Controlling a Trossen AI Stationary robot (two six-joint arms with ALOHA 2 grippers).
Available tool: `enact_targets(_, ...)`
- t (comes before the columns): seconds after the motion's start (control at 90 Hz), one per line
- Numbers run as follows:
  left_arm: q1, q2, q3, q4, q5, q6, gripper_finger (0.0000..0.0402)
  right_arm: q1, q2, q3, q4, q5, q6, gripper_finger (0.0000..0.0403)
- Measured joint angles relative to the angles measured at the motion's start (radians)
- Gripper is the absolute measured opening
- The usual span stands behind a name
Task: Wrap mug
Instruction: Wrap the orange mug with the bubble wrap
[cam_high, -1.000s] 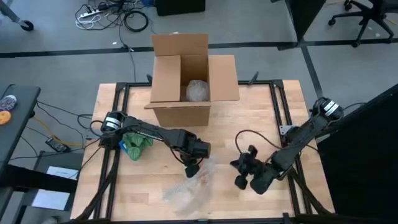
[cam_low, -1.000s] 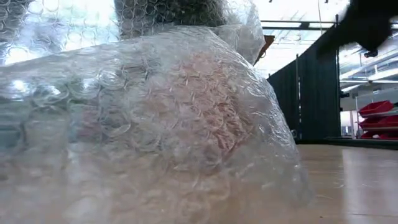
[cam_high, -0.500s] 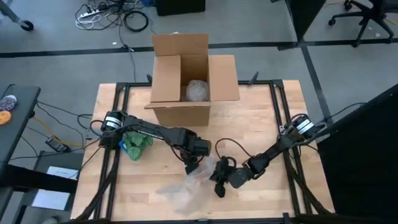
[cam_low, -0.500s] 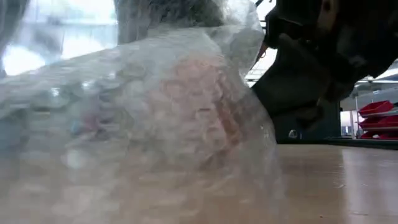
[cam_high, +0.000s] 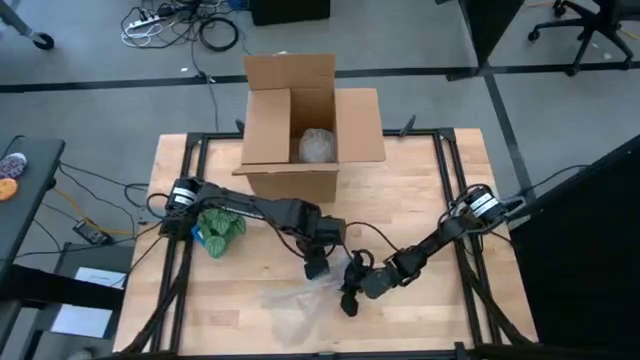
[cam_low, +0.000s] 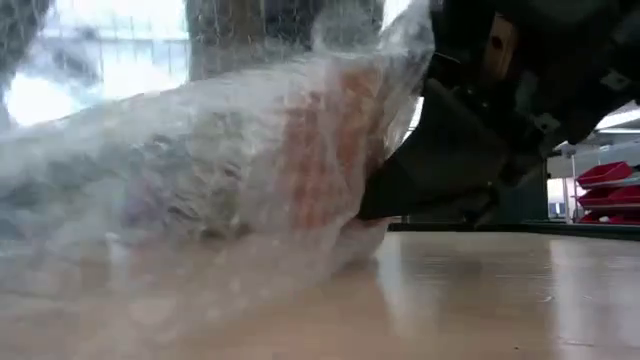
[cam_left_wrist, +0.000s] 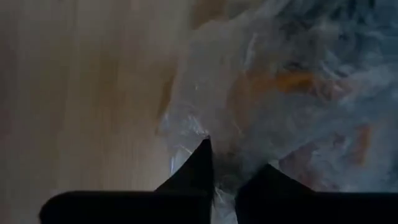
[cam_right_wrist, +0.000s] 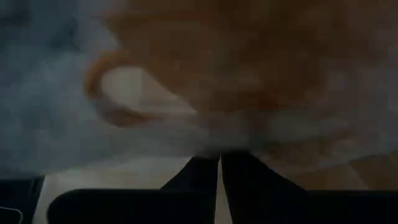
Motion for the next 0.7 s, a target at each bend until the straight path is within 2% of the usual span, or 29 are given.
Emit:
enact_targets(0.256,-0.001,0.115,-0.001,-0.018,0.053,0.033,0.0031,0.025,-0.041,0.0,-0.002,0.008,0.038,0.0)
enact_targets(0.556,0.004,0.136,0.018,0.043,0.056,0.053,0.0034,0.032,-0.057,0.0,-0.019,-0.037,0.058,0.0002)
enact_targets(0.7,0.003,0.141,0.045,0.056,0.036,0.052,0.0052,0.032,-0.057,0.001,-0.029,-0.03,0.05,0.0011)
